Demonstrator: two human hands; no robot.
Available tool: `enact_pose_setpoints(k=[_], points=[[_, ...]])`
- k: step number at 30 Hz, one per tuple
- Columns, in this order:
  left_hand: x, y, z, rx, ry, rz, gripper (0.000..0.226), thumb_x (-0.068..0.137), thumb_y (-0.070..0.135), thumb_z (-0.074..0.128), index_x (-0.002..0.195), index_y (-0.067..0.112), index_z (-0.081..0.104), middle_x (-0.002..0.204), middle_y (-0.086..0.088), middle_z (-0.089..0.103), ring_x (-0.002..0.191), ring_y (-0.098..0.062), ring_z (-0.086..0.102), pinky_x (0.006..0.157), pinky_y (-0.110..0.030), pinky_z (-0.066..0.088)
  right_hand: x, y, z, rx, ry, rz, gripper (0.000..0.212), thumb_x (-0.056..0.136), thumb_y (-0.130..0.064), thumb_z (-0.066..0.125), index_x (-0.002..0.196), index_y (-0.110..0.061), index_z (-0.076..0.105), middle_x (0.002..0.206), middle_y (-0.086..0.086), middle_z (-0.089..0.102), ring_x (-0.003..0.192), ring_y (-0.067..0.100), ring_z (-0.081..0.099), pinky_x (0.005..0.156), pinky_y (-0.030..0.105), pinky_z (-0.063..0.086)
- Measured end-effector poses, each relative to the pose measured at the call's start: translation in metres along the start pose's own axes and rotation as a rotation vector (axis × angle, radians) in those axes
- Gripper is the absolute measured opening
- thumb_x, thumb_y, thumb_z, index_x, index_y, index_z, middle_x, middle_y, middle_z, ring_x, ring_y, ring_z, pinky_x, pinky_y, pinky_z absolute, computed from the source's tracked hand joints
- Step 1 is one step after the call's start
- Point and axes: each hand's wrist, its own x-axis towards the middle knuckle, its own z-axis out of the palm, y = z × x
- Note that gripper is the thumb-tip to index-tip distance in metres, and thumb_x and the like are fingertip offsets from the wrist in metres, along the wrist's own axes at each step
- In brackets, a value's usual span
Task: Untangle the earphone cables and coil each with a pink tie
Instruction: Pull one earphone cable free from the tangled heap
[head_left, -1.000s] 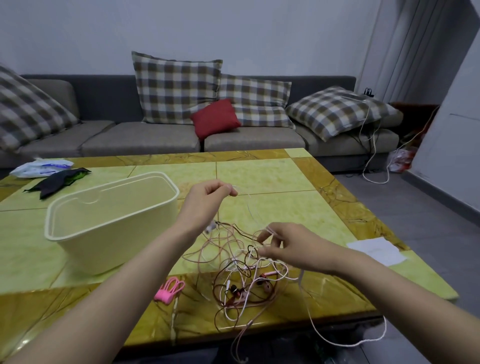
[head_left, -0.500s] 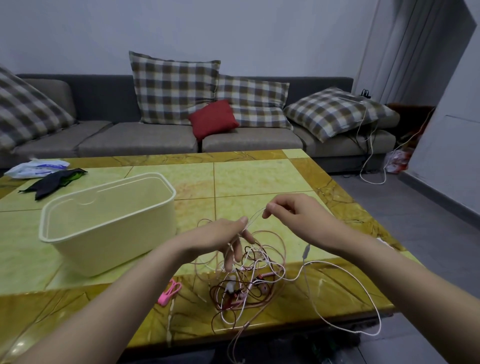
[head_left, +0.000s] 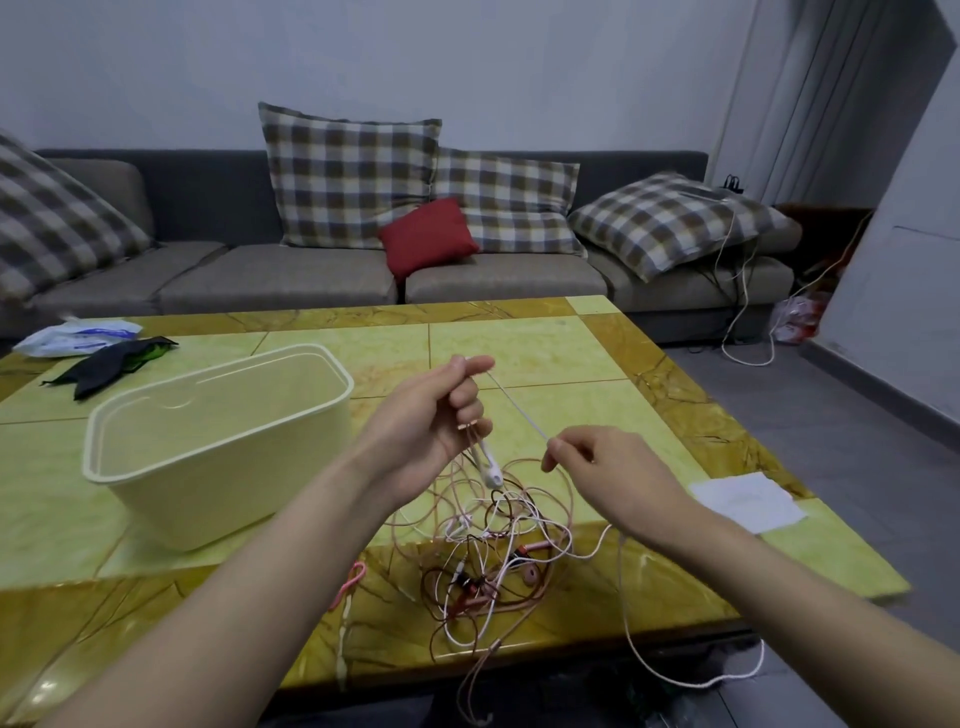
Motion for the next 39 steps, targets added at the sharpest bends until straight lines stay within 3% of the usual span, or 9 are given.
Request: enact_pose_setpoints(k=[3,8,13,16,19,22,25,29,39], points=[[0.002,0.002,0.002,-0.153,0.069,0.043,0.026,0.101,0.017,0.034,0.099,0.007,0.058,0.055,0.004,0.044,0.05,-0.007,0.047,0.065,-0.036,0.059,-0.011,-0.008,0.007,-0.016,-0.017,-0.057,0.029,0.098,-0.037,0.041,0.089,-0.029,0.068,0.047,-0.008,0.042,0.045,0.005,0.038,0.047,0.024,0.025],[0.002,0.003,-0.001,-0.209,0.116,0.122,0.028,0.101,0.018,0.034,0.095,0.009,0.061,0.071,0.0,0.067,0.087,-0.016,0.064,0.076,-0.057,0.051,-0.015,-0.016,0.003,0.033,-0.016,-0.117,0.027,0.098,-0.038,0.043,0.094,-0.031,0.069,0.041,-0.012,0.047,0.043,0.0,0.045,0.045,0.02,0.022],[0.0,-0.005,-0.01,0.575,0.118,0.305,0.036,0.102,0.022,0.033,0.086,0.015,0.065,0.098,0.007,0.07,0.099,-0.012,0.059,0.074,-0.037,0.049,-0.016,-0.023,-0.006,0.004,-0.02,-0.163,0.027,0.097,-0.038,0.044,0.093,-0.032,0.07,0.047,-0.007,0.047,0.041,0.007,0.041,0.053,0.027,0.04],[-0.003,-0.015,-0.013,0.889,0.02,0.275,0.032,0.1,0.023,0.038,0.085,0.019,0.066,0.097,0.01,0.068,0.097,-0.006,0.059,0.063,-0.034,0.05,-0.017,-0.028,-0.011,-0.025,-0.056,-0.182,0.027,0.096,-0.04,0.045,0.094,-0.032,0.07,0.051,-0.01,0.051,0.047,0.006,0.045,0.065,0.03,0.048],[-0.004,-0.024,-0.011,1.098,-0.049,0.222,0.029,0.098,0.018,0.043,0.078,0.015,0.064,0.08,0.001,0.068,0.08,-0.012,0.065,0.069,-0.034,0.054,-0.016,-0.028,-0.015,-0.086,-0.052,-0.217,0.029,0.095,-0.043,0.045,0.095,-0.03,0.07,0.068,-0.01,0.064,0.066,0.007,0.057,0.065,0.03,0.049],[-0.008,-0.027,-0.007,0.921,-0.13,0.038,0.031,0.098,0.012,0.04,0.077,0.006,0.061,0.055,-0.004,0.061,0.052,-0.019,0.059,0.061,-0.025,0.047,-0.013,-0.026,-0.02,-0.195,-0.014,-0.238,0.028,0.095,-0.043,0.044,0.091,-0.031,0.069,0.076,-0.01,0.064,0.071,0.009,0.054,0.054,0.022,0.037],[-0.01,-0.027,-0.008,0.757,-0.204,-0.089,0.034,0.099,0.017,0.038,0.082,0.006,0.066,0.044,0.003,0.043,0.041,-0.011,0.035,0.07,-0.036,0.045,-0.01,-0.02,-0.023,-0.183,0.004,-0.225,0.026,0.095,-0.043,0.047,0.09,-0.031,0.068,0.079,-0.01,0.066,0.07,0.007,0.053,0.054,0.021,0.035],[-0.014,-0.026,-0.01,0.343,-0.292,-0.273,0.028,0.094,0.018,0.043,0.097,0.005,0.067,0.042,0.006,0.029,0.035,-0.006,0.02,0.091,-0.056,0.049,-0.009,-0.018,-0.02,-0.029,0.004,-0.202,0.021,0.095,-0.039,0.049,0.082,-0.031,0.064,0.058,-0.012,0.052,0.059,0.005,0.048,0.052,0.025,0.033],[-0.011,-0.028,-0.031,-0.366,-0.362,-0.235,0.042,0.066,0.015,0.084,0.105,0.007,0.071,0.053,0.005,0.046,0.034,-0.003,0.038,0.084,-0.06,0.05,-0.012,-0.012,0.001,0.374,-0.102,-0.096,0.026,0.097,-0.025,0.048,0.086,-0.025,0.071,0.057,-0.009,0.05,0.047,0.001,0.039,0.047,0.015,0.03]])
